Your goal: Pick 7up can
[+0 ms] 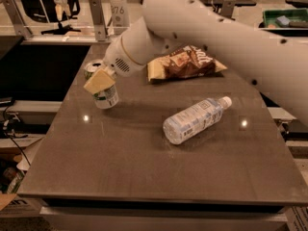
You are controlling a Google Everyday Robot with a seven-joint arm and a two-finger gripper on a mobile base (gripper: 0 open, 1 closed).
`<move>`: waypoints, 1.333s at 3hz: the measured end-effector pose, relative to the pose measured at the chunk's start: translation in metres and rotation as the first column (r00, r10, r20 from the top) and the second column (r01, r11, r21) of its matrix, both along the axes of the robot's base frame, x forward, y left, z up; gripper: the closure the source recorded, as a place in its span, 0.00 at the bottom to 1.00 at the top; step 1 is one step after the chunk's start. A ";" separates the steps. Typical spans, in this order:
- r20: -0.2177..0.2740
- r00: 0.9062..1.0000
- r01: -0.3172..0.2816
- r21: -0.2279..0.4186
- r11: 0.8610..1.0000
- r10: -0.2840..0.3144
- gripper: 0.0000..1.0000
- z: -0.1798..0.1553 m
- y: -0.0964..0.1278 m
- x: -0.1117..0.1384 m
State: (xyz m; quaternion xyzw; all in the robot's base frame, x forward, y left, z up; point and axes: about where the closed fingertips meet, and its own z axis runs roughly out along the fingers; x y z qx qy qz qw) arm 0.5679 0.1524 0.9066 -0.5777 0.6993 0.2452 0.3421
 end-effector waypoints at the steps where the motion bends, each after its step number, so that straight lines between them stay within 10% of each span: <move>1: 0.018 1.000 -0.014 0.029 0.999 0.013 1.00 0.032 -0.015 -0.003; 4: 0.055 0.997 -0.067 0.118 0.991 0.060 1.00 0.100 -0.046 -0.008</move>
Offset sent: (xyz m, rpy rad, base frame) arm -0.0066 -0.0502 0.1037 0.1271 -0.0600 0.0492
